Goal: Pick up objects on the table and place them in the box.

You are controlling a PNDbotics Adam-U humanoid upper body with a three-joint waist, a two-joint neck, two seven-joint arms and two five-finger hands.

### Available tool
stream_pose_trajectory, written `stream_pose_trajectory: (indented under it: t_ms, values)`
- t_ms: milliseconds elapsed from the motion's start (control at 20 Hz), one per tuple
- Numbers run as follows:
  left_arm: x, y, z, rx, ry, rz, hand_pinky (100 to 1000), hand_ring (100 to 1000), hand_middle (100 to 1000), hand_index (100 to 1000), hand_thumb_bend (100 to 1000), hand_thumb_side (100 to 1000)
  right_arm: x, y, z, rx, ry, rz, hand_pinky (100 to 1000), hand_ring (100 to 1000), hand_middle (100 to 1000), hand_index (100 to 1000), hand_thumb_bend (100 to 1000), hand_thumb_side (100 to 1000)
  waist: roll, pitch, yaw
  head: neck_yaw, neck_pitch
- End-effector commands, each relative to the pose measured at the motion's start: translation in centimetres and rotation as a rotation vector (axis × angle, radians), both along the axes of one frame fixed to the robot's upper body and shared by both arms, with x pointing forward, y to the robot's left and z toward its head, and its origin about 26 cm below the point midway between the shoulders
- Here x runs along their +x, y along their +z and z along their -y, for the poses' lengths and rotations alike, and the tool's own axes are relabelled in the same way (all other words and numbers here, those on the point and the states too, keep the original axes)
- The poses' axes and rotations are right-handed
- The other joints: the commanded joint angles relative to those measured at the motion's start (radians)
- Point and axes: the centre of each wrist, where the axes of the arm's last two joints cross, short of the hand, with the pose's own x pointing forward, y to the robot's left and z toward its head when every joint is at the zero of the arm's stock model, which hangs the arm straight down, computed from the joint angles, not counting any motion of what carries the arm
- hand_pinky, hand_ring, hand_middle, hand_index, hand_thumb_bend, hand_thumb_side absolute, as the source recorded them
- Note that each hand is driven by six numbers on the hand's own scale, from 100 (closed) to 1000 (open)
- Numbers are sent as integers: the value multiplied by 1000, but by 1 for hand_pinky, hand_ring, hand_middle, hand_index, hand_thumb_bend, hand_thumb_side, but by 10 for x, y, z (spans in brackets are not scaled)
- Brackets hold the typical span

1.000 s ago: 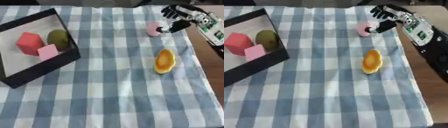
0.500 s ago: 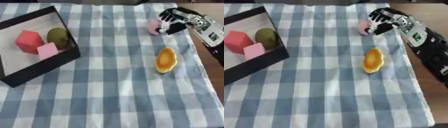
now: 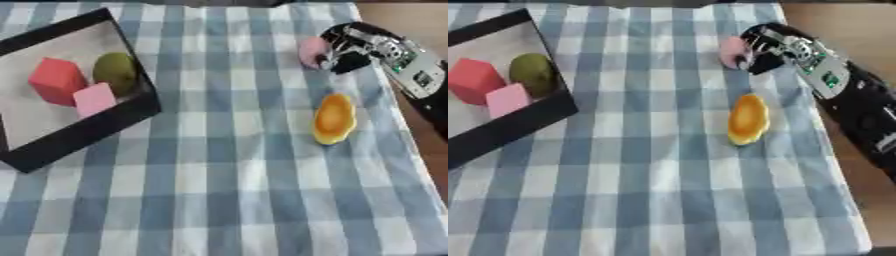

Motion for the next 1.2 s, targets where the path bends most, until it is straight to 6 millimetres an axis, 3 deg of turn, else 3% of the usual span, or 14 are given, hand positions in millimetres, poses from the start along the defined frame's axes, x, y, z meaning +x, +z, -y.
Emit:
stream_pose_trajectory:
  t_ms: [50,350,850,1200]
  values:
    - [0,12,0,25,-14,27,860,960,828,849,100,799,-7,22,8,-29,-5,36,827,789,697,821,165,140,13,5,3,-3,-2]
    - [0,12,1,28,-20,25,860,961,827,850,100,798,-10,20,7,-46,-4,41,817,758,619,768,100,100,13,8,9,-10,-2]
    - [0,12,0,37,-20,20,860,962,826,850,100,796,-15,37,9,-43,-36,206,790,672,505,670,100,100,10,0,-1,-6,-2]
    - [-2,13,-4,45,-9,20,860,961,826,850,100,793,-24,74,-5,-8,-5,342,789,659,483,654,100,100,7,-13,-10,-2,-2]
